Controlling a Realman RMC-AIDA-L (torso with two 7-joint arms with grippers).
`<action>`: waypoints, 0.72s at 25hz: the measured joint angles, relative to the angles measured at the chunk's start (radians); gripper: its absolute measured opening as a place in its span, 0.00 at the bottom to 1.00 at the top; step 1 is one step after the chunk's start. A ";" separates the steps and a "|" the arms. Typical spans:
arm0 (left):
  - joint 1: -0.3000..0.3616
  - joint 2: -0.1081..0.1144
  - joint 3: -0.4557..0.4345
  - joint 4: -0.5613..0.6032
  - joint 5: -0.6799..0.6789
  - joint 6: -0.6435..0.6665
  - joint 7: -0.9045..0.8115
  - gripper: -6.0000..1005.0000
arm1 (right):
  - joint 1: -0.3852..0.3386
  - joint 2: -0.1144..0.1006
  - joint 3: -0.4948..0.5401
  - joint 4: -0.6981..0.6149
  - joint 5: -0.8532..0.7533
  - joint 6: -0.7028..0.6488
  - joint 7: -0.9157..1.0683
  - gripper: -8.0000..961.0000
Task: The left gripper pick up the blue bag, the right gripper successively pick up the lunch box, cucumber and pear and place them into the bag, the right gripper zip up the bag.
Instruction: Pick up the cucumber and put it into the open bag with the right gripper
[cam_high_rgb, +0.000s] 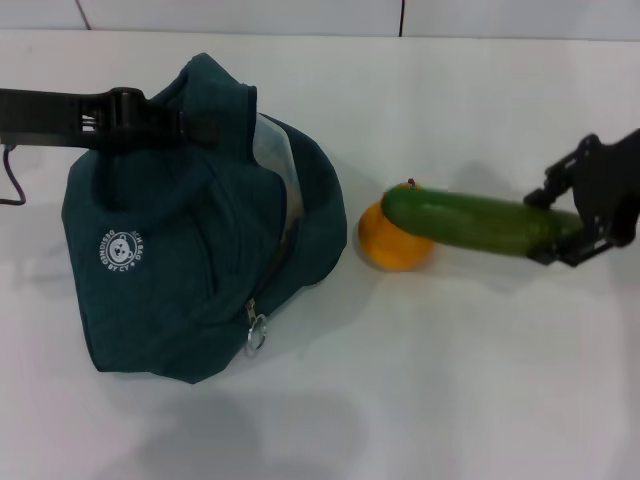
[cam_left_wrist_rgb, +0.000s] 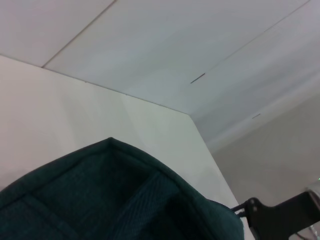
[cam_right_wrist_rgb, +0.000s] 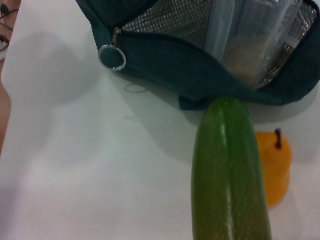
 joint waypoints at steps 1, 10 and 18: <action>0.000 0.000 0.000 0.000 0.000 0.000 0.001 0.04 | 0.017 -0.002 0.000 0.001 -0.001 -0.002 0.002 0.63; -0.005 -0.002 0.000 0.000 0.000 0.000 0.014 0.04 | 0.177 0.020 -0.024 0.055 -0.038 0.019 0.003 0.63; -0.006 -0.008 0.001 0.000 0.000 -0.009 0.023 0.04 | 0.269 0.029 -0.154 0.118 -0.054 0.095 0.003 0.63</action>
